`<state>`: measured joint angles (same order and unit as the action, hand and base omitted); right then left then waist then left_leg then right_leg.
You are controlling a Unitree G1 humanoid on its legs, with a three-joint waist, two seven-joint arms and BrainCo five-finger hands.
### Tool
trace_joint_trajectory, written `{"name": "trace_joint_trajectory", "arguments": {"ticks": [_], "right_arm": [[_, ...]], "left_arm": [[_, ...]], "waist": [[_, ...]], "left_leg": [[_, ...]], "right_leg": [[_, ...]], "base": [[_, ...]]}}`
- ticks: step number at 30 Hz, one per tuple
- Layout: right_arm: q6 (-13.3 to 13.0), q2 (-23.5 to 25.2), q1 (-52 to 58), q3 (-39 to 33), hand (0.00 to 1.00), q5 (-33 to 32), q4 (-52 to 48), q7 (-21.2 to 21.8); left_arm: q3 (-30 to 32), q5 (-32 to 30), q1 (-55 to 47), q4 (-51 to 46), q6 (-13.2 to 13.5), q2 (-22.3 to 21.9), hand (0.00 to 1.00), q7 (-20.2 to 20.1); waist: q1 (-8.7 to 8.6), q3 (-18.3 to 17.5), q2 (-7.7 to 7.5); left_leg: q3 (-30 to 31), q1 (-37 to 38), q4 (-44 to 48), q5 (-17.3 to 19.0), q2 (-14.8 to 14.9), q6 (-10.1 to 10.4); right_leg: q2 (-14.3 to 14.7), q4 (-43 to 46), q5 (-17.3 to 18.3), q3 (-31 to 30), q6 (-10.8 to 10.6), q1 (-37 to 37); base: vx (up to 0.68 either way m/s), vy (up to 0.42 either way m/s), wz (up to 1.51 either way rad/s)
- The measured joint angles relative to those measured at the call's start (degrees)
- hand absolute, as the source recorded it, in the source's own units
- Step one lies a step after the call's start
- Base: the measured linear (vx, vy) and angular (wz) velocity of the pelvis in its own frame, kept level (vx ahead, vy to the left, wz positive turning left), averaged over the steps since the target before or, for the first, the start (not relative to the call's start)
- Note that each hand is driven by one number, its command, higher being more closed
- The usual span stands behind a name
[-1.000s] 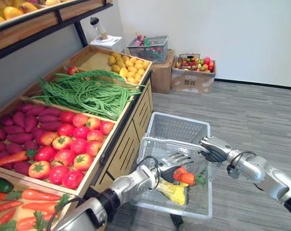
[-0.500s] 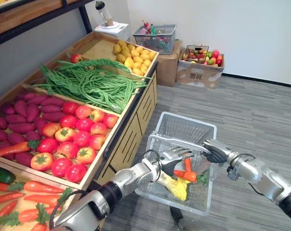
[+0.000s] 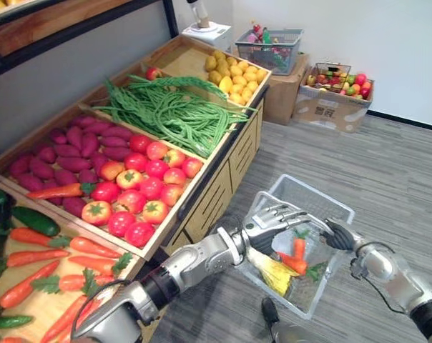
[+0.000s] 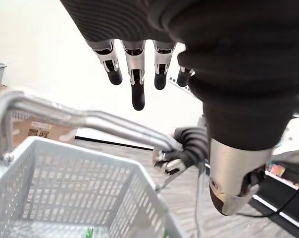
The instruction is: Pick vegetable in the basket
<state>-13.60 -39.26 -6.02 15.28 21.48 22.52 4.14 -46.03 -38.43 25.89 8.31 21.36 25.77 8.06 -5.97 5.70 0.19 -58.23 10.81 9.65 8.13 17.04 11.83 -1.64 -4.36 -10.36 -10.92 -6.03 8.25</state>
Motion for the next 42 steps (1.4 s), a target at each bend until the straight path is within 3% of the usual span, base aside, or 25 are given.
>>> {"name": "trace_joint_trajectory", "arguments": {"ticks": [4, 10, 14, 17, 21, 26, 31, 34, 37, 42], "right_arm": [[2.1, 3.1, 3.1, -6.6, 1.0, 0.0, 5.5, -0.6], [4.7, 8.5, 6.4, -17.9, 1.0, 0.0, 13.1, -3.8], [5.9, 14.3, 8.4, -27.6, 1.0, -0.3, 19.5, -6.8], [6.2, 17.4, 8.7, -32.0, 1.0, -1.5, 24.2, -8.5], [7.7, 21.0, 8.9, -37.9, 1.0, -3.5, 33.2, -10.1], [8.7, 23.0, 9.0, -41.8, 1.0, -5.3, 40.7, -11.1], [10.0, 25.8, 9.4, -46.3, 1.0, -7.4, 43.6, -12.0], [10.1, 27.3, 9.7, -46.4, 1.0, -8.1, 43.6, -13.0], [10.1, 29.1, 10.7, -46.4, 1.0, -9.1, 42.7, -13.7], [10.0, 32.4, 12.1, -46.4, 1.0, -9.2, 42.5, -14.2]], "left_arm": [[3.3, 2.8, -4.8, -7.3, 0.7, 2.8, 0.0, -2.0], [10.3, 5.8, -11.2, -15.3, 1.1, 5.9, 0.0, -2.2], [18.7, 6.9, -17.6, -19.2, 1.0, 5.8, 0.0, -1.7], [25.9, 8.7, -21.9, -19.9, 0.5, 4.8, 0.0, -1.3], [40.0, 11.4, -28.7, -20.5, -2.1, -1.1, 0.0, 0.8], [53.2, 13.6, -34.8, -21.5, -4.5, -9.6, 0.0, 3.3], [61.1, 13.7, -37.8, -20.2, -7.2, -16.2, 0.0, 8.1], [65.3, 13.6, -37.7, -14.1, -8.7, -17.6, 0.0, 11.2], [70.5, 13.6, -37.8, -7.9, -11.8, -21.6, 0.0, 14.5], [76.8, 15.8, -39.6, -0.6, -15.2, -26.1, 0.0, 18.5]], "waist": [[0.09, 0.0, -0.03], [1.66, 0.0, -0.11], [3.13, -0.4, -0.86], [3.16, -0.4, -1.67], [4.99, -1.5, -3.51], [6.33, -2.1, -3.89], [6.44, -2.7, -4.17], [6.38, -3.2, -4.29], [6.46, -4.2, -4.3], [7.39, -5.0, -5.02]], "left_leg": [[4.1, -0.7, -1.7, -0.8, -1.3, -1.0], [9.5, -2.0, -5.5, -2.8, -4.0, -2.6], [14.8, -3.5, -7.9, -4.8, -5.5, -3.7], [18.6, -4.1, -9.8, -6.2, -6.6, -4.5], [23.5, -5.8, -12.7, -8.0, -8.8, -5.4], [27.3, -7.1, -15.4, -9.5, -10.9, -6.2], [31.1, -8.6, -15.1, -10.6, -12.0, -7.6], [32.6, -8.7, -15.4, -10.8, -12.0, -7.6], [33.6, -8.8, -15.5, -10.7, -12.0, -7.3], [34.0, -8.8, -15.5, -11.0, -11.5, -7.3]], "right_leg": [[-1.8, 0.0, 0.8, 3.5, -0.3, -1.7], [-4.6, 0.1, 1.5, 8.6, -1.1, -2.9], [-6.3, 0.2, 1.8, 14.1, -1.4, -4.1], [-7.1, 0.3, 2.1, 17.9, -1.8, -5.4], [-9.0, 0.6, 2.8, 22.2, -2.2, -5.7], [-10.9, 0.7, 3.3, 25.7, -2.6, -5.7], [-11.8, 0.7, 3.4, 29.6, -2.5, -6.7], [-11.9, 0.7, 4.2, 31.3, -1.3, -7.5], [-11.9, 0.7, 4.8, 32.6, -0.5, -8.0], [-11.9, 0.7, 5.1, 33.5, -0.9, -8.5]], "base": [[-0.09, -0.009, 0.48], [-0.07, 0.011, 0.49], [-0.05, 0.008, 0.64], [-0.05, -0.007, 0.78], [-0.05, 0.009, 0.56], [-0.04, 0.009, 0.41], [-0.01, -0.01, 0.39], [-0.04, -0.025, 0.24], [-0.03, -0.023, 0.16], [-0.01, -0.026, 0.09]]}}
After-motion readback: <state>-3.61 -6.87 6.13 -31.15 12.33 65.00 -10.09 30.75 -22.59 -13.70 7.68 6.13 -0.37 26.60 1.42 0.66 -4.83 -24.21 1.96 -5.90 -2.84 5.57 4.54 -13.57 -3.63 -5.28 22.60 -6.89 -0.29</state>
